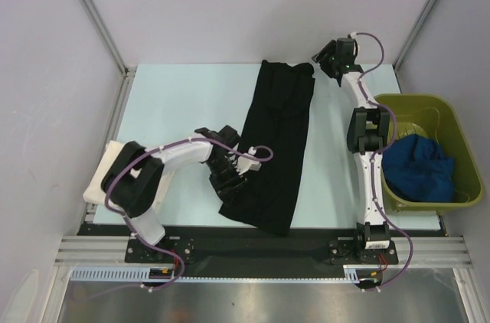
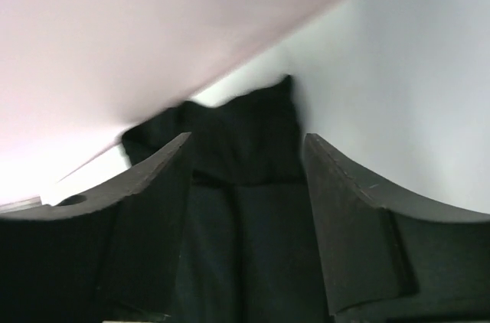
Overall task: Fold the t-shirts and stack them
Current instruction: Fold the tshirt
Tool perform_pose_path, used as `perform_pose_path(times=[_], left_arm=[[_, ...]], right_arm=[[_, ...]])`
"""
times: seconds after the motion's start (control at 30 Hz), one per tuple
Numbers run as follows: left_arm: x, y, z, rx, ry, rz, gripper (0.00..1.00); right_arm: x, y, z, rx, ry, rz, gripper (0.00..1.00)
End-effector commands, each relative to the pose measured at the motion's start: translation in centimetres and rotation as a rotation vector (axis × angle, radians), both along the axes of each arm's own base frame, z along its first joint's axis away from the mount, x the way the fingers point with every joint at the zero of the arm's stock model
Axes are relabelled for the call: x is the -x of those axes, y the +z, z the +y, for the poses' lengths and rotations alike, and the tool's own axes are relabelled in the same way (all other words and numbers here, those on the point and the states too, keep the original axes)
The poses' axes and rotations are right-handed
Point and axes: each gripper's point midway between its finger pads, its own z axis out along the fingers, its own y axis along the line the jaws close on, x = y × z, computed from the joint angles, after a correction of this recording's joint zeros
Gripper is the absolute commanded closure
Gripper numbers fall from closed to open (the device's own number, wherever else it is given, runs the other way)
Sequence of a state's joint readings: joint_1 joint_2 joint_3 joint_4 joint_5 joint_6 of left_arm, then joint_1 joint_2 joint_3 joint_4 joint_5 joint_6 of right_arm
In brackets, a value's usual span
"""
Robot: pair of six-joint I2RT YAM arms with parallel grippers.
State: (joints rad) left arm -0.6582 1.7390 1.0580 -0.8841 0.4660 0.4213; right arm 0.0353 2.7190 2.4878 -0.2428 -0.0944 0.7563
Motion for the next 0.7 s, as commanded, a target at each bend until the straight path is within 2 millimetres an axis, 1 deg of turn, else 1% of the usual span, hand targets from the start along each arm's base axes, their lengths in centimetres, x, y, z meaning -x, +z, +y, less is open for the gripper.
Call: perform_pose_path(times=[0.0,0.03,0.07,0.1,0.13,0.17,0.2,0.23,0.27,0.3,0.33,0.37,0.4,0.43,0.47,0.5,0.53,0.57,0.6,0.63,0.67], left_arm=[[-1.1,1.5,2.4,-0.046,-0.062,-0.174,0.41],[-1.6,2.4,2.8,-0.047,-0.064,-0.231,0.39],[-1.8,2.6,3.3,-0.056,-0.069,-0.264,0.38],[-2.3,2.9,4.0,-0.080,-0.094,-0.310,0.37],[-2.4,3.2,4.5,-0.088,-0.109,-0.336,0.37],[-2.3,3.9,5.0,-0.081,-0.122,-0.383,0.37],[-2.6,4.2,5.6,-0.082,-0.168,-0.429,0.37],[-2.8,4.6,6.1,-0.083,-0.192,-0.477,0.37],[-2.4,5.3,6.5,-0.055,-0.218,-0.533,0.37],[-2.8,5.9,6.4,-0.016,-0.295,-0.607,0.37],[-2.6,6.5,5.9,0.037,-0.350,-0.649,0.37],[-2.0,6.1,6.0,0.064,-0.410,-0.674,0.34],[-2.5,7.6,5.4,0.127,-0.524,-0.805,0.33],[-2.2,7.8,4.8,0.168,-0.602,-0.852,0.33],[-1.6,7.4,3.8,0.233,-0.682,-0.896,0.30],[-1.7,8.3,3.0,0.274,-0.785,-0.990,0.28],[-1.0,8.2,2.0,0.311,-0.854,-1.020,0.27],[-0.4,7.1,1.7,0.323,-0.911,-1.022,0.26],[-0.5,6.8,0.9,0.328,-0.975,-1.049,0.27],[-0.1,6.1,0.6,0.333,-1.010,-1.033,0.26],[0.5,5.7,-0.1,0.348,-1.042,-1.021,0.27]], right_arm=[[0.9,14.8,-0.3,0.100,0.022,-0.238,0.35],[1.8,16.7,0.0,0.125,0.039,-0.246,0.34],[2.4,17.2,0.3,0.144,0.051,-0.240,0.34],[3.4,16.7,1.1,0.158,0.074,-0.197,0.34],[4.8,19.6,1.6,0.165,0.084,-0.220,0.34],[6.1,17.5,1.8,0.188,0.104,-0.152,0.34],[7.5,17.7,2.7,0.200,0.124,-0.129,0.34],[9.2,17.1,2.9,0.215,0.138,-0.076,0.34],[12.3,16.6,2.9,0.245,0.153,-0.021,0.34],[14.4,15.8,3.1,0.261,0.169,0.027,0.34],[16.6,14.7,4.0,0.280,0.192,0.069,0.34],[19.6,17.5,4.4,0.287,0.206,0.030,0.34],[22.8,12.8,4.6,0.302,0.240,0.147,0.34],[25.4,12.5,5.9,0.304,0.282,0.162,0.34],[28.0,13.8,6.4,0.292,0.316,0.140,0.35],[30.4,12.7,6.8,0.291,0.337,0.180,0.35],[34.4,9.2,7.7,0.294,0.389,0.297,0.36],[36.7,7.9,8.1,0.296,0.416,0.343,0.37],[39.6,8.3,8.6,0.276,0.433,0.357,0.37],[42.8,5.2,8.6,0.277,0.459,0.450,0.37],[45.4,4.6,10.0,0.267,0.515,0.476,0.37]])
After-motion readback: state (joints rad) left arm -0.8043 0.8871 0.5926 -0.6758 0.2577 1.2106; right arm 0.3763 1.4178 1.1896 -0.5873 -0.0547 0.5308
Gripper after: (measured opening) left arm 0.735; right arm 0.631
